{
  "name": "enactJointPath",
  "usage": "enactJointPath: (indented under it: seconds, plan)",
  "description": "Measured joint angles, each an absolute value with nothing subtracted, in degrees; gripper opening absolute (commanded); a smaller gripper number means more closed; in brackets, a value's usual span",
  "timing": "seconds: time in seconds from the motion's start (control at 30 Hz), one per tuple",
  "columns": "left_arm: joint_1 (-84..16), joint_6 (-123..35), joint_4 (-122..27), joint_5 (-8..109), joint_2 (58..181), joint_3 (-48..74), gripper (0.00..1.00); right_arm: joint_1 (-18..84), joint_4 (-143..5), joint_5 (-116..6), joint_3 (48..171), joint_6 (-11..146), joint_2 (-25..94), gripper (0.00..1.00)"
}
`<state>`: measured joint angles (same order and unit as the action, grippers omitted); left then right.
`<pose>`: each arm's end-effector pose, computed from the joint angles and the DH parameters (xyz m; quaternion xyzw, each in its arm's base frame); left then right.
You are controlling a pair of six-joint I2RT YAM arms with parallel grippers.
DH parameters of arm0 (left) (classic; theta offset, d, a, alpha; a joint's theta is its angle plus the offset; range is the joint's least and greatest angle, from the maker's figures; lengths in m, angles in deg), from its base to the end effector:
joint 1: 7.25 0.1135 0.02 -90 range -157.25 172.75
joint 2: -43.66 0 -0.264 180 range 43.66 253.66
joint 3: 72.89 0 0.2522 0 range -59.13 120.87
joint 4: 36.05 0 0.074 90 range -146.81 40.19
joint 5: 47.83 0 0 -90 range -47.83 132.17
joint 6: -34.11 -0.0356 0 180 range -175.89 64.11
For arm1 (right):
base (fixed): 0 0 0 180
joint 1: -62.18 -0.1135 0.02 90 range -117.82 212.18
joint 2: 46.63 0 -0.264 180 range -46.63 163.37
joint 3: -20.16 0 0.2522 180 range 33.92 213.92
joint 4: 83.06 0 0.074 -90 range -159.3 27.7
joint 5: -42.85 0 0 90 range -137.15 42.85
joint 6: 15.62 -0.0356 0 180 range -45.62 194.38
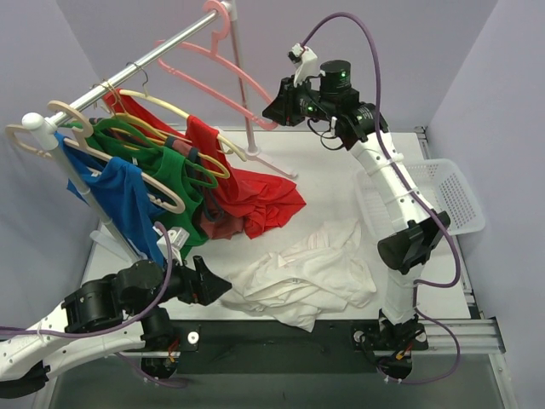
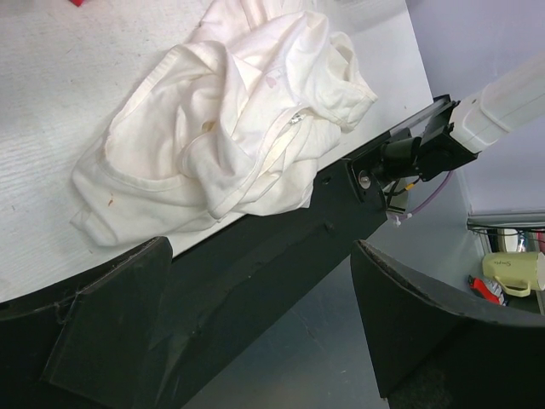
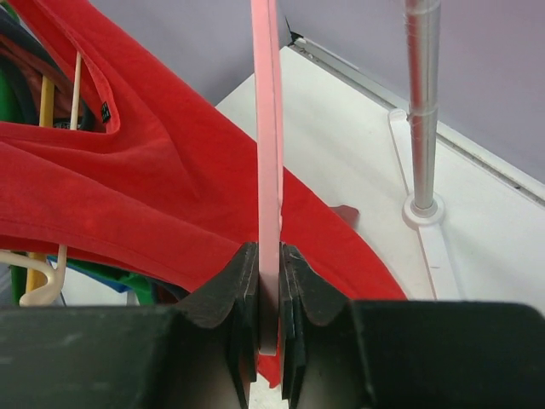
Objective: Place the tank top on the hanger
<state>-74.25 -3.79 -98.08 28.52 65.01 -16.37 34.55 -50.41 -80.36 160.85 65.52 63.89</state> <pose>0.0379 -0.0677 0.3058 0.0480 0.8469 -0.3968 0.3507 0.3757 0.2187 0.4830 -0.3079 0.6506 0.4035 0.5649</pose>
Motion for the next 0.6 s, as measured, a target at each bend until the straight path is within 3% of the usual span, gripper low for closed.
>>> enactJointPath:
  seconds: [0.07,0.6]
  plan:
    - [-74.25,-3.60,-98.11,28.44,64.63,-16.37,0.97,34.55,-50.10,-80.54,161.44,66.06,63.89,0.00]
    - [-74.25,-3.29,-98.24,27.72,64.46,-16.37,0.97,34.55,-50.19,-84.01,164.35,66.85,63.89,0.00]
